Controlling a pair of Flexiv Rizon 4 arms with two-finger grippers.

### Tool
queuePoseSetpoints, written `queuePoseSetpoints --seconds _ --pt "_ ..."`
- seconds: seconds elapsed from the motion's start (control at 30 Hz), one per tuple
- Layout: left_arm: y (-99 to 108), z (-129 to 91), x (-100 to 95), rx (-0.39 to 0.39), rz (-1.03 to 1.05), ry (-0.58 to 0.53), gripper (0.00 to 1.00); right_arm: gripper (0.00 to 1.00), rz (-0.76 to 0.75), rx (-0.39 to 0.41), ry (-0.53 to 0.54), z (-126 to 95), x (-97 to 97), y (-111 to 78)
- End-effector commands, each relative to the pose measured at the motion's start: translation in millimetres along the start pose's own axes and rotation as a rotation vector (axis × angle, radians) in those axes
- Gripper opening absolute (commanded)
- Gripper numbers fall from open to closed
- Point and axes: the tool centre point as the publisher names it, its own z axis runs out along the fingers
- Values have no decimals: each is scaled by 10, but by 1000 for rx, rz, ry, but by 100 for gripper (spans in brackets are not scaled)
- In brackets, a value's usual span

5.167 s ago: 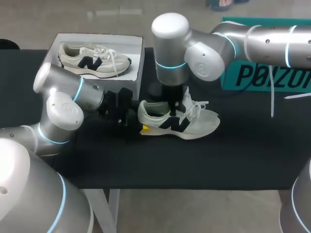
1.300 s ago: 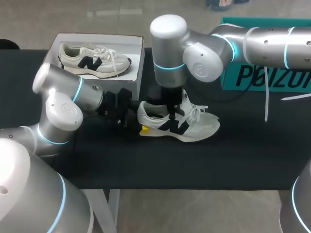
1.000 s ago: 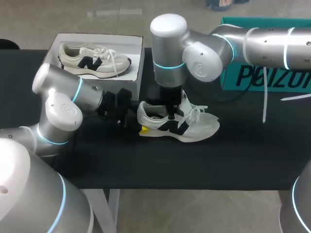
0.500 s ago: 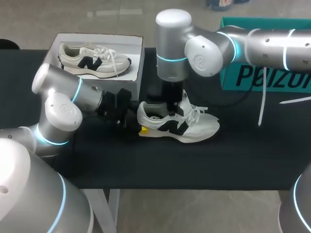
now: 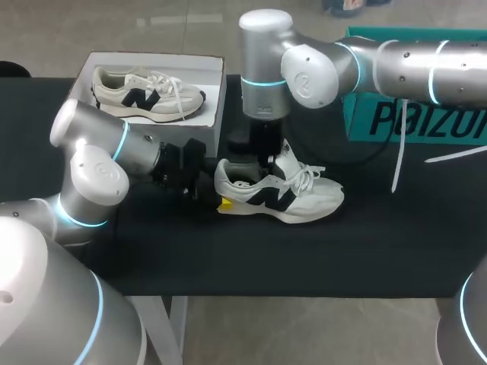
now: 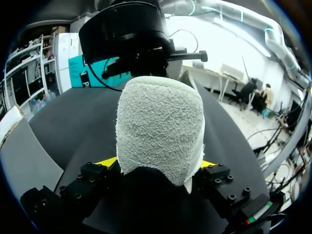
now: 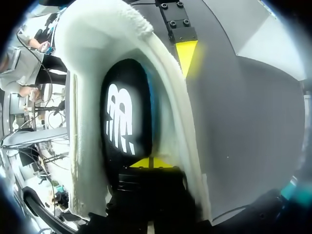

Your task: Take the shoe out of the shoebox, open the shoe tongue, remove and reinsert the insole, then place the shoe into the shoebox

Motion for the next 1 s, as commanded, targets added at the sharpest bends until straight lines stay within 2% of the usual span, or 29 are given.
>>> queuePoseSetpoints --seconds 0.03,0.37,0.47,0.73,0.9,1.0 --pt "-18 25 -32 -1 -2 -1 0 0 6 -44 -27 455 40 13" --pt "-18 25 -32 -1 -2 -1 0 0 30 -93 -138 46 93 -164" --pt "-18 25 -32 -1 -2 -1 0 0 38 -86 -166 -73 100 -210" --pt "-18 25 -32 -1 -2 -1 0 0 44 -110 -220 -286 40 -336" --pt "-18 25 -32 -1 -2 -1 0 0 25 -125 -233 -282 4 -278" --pt "-18 25 -32 -1 -2 -1 0 0 -23 -138 -239 -214 -11 -151"
